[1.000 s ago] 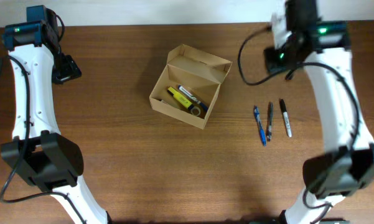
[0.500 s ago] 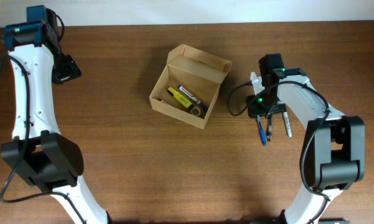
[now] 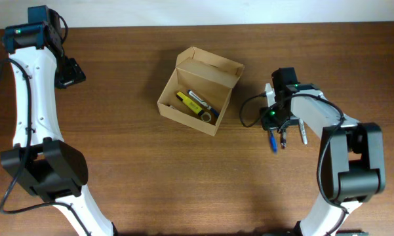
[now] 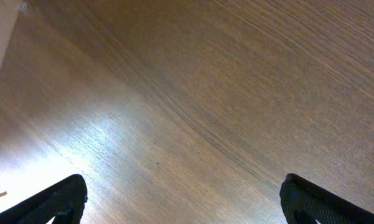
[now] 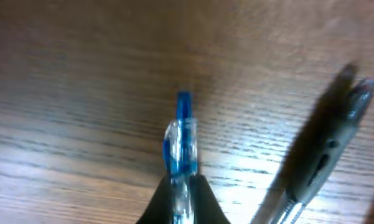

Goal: Pack container
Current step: 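Lower the right gripper onto the blue pen and grasp it, then carry the blue pen left and drop it into the box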

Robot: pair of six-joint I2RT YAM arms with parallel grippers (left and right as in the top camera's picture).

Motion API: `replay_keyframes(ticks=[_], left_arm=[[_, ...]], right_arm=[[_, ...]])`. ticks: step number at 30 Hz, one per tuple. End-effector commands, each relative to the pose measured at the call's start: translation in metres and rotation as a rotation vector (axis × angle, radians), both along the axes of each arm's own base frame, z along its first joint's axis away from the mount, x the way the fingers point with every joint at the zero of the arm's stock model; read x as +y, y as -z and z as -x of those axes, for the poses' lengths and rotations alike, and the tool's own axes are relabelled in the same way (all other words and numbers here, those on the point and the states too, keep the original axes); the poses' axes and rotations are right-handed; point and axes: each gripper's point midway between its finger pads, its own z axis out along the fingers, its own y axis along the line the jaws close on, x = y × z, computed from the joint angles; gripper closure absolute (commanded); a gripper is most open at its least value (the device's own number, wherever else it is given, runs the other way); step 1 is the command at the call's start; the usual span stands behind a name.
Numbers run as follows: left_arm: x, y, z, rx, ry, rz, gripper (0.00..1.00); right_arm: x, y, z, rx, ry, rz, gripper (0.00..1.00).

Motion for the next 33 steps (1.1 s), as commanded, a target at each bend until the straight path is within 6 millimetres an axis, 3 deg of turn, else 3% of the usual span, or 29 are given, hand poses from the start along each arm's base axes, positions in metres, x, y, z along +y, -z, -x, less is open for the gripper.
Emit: replay_keyframes(ticks=[1, 3, 6, 10, 14, 15, 18, 22, 26, 33], left_arm=[[0.004, 0.005, 0.001, 0.02, 0.002, -0.005, 0.0], [0.004, 0.005, 0.001, 0.02, 0.002, -0.005, 0.0], [0.004, 0.005, 0.001, 0.02, 0.002, -0.005, 0.0], [0.004, 0.005, 0.001, 0.02, 0.002, -0.005, 0.0], [0.004, 0.005, 0.001, 0.02, 0.002, -0.005, 0.0], [0.004, 0.005, 0.001, 0.02, 0.002, -0.005, 0.0], [0.004, 0.005, 0.001, 0.02, 0.002, -0.005, 0.0], [0.004, 0.005, 0.001, 0.02, 0.002, -0.005, 0.0], [0.004, 0.005, 0.001, 0.02, 0.002, -0.005, 0.0], [0.004, 0.005, 0.001, 0.02, 0.002, -0.005, 0.0]], right_arm=[[0.002, 0.004, 0.004, 0.013, 0.011, -0.013, 0.96], [0.008, -0.007, -0.003, -0.004, 0.006, -0.044, 0.96], [0.014, -0.04, -0.024, -0.069, -0.001, -0.072, 0.96], [0.028, -0.117, -0.054, -0.186, -0.062, -0.102, 0.96], [0.057, -0.191, -0.065, -0.284, -0.155, -0.126, 0.96], [0.072, -0.213, -0.065, -0.319, -0.224, -0.128, 0.96], [0.116, -0.244, -0.056, -0.385, -0.416, -0.126, 0.96], [0.165, -0.246, -0.04, -0.421, -0.674, -0.105, 0.96], [0.212, -0.224, -0.029, -0.416, -0.924, -0.08, 0.96], [0.252, -0.171, -0.054, -0.413, -1.015, -0.111, 0.96]])
